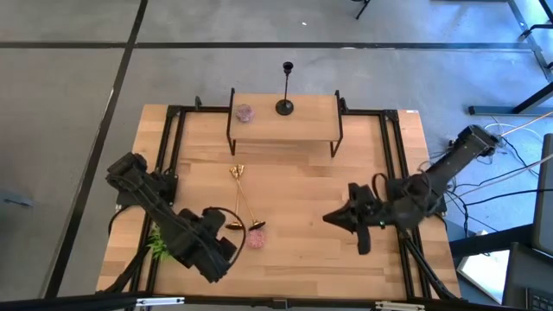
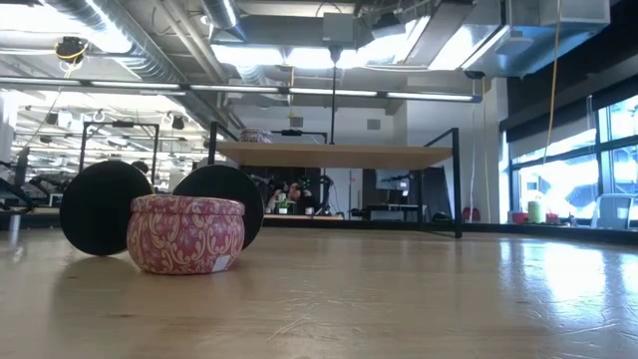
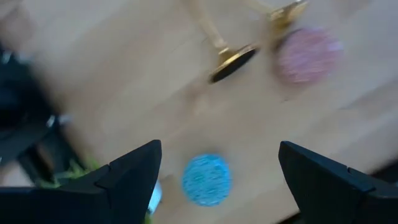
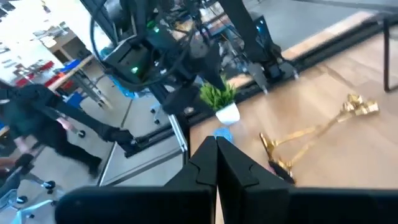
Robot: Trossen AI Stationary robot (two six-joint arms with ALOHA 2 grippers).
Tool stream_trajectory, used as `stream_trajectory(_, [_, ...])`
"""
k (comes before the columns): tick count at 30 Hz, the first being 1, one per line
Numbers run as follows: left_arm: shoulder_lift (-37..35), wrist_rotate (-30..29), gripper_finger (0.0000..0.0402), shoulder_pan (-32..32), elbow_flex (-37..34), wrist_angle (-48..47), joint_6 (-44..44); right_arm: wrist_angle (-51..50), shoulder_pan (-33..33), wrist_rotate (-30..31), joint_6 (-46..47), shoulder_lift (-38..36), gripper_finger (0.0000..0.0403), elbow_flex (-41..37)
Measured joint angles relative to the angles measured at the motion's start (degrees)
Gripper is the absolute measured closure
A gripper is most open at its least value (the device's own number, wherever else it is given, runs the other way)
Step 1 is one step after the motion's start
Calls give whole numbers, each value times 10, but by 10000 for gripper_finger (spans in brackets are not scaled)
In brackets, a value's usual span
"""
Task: Pick & Place candle stick holders
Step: Put the right gold candle holder on the shelf
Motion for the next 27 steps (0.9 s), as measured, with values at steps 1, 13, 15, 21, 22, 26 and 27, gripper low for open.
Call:
stream_trajectory(1, [-4,6,80,-1,-14,3,-14,-10,17,19,15,0,402,-2])
stream_trajectory(13, [-131,5,80,26,-194,126,-186,-145,89,208,213,0,402,-11])
stream_trajectory(15, [-159,-1,80,44,-234,180,-185,-161,84,204,227,0,402,-11])
stream_trajectory(21, [-231,-7,80,118,-356,343,-93,-174,66,146,228,0,402,-11])
stream_trajectory(22, [-240,-10,80,130,-375,368,-82,-178,60,122,223,0,402,-11])
stream_trajectory(26, [-270,-18,80,175,-441,453,-42,-177,44,56,206,0,402,-11])
stream_trajectory(27, [-276,-18,80,185,-454,473,-29,-175,43,50,203,0,402,-11])
